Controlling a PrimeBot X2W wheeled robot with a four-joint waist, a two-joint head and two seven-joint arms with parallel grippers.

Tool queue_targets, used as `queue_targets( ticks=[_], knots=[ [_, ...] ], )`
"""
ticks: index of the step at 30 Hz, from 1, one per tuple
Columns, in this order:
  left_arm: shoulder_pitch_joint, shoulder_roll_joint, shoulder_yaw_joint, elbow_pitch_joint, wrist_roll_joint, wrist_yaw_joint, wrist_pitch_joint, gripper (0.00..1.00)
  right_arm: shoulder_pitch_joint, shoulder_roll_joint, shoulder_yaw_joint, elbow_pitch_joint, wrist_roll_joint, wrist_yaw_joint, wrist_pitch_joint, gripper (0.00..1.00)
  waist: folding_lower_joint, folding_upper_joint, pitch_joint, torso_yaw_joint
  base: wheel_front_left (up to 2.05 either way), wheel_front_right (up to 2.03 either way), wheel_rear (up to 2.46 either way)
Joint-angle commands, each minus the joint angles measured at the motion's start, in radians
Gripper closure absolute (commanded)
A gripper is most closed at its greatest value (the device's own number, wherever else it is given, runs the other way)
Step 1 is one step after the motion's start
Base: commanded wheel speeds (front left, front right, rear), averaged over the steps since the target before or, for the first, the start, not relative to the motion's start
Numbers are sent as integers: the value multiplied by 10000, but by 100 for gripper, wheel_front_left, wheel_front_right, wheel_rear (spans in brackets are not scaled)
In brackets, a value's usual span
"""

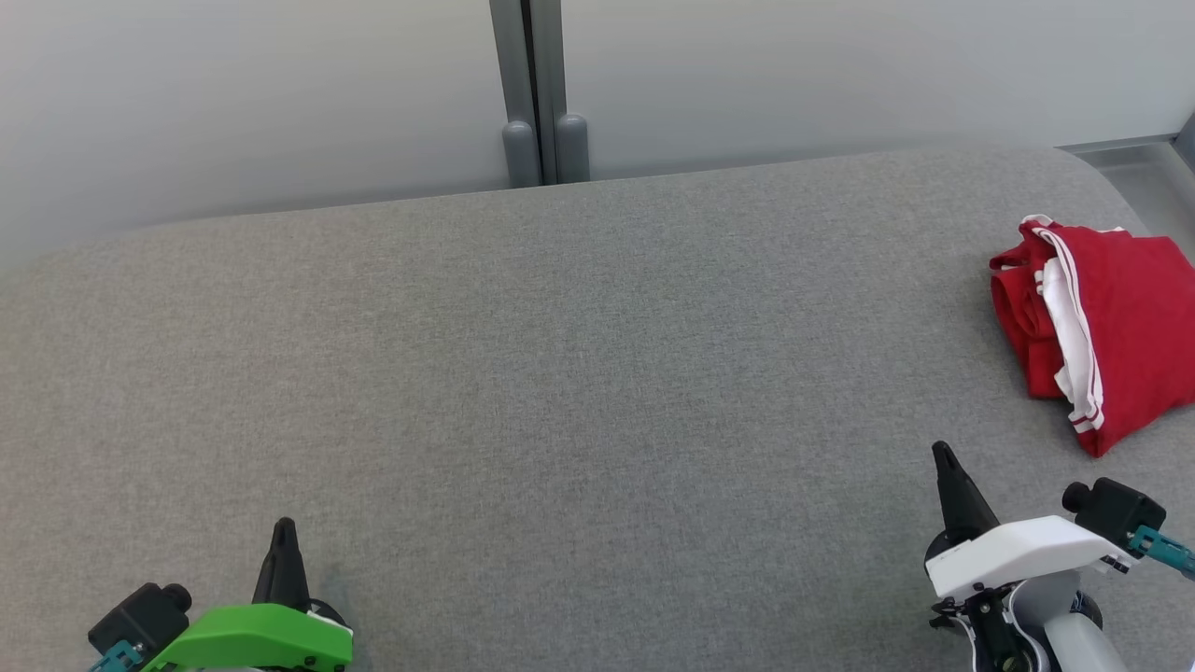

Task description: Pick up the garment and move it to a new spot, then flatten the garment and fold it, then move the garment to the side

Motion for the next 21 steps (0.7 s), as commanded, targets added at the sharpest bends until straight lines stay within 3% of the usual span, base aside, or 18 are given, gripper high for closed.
queue_targets(
  ticks=[1, 21],
  knots=[
    [-327, 50, 98, -177, -340, -96, 70, 100, -5, -59, -73, -223, 385, -4, 88, 100, 0, 0, -3, 3, 0, 0, 0],
    [-548, 65, 415, -365, -2668, -331, 707, 100, 123, -79, -310, -708, 2746, -6, 718, 100, 0, 0, -46, 32, 0, 0, 0]
  ],
)
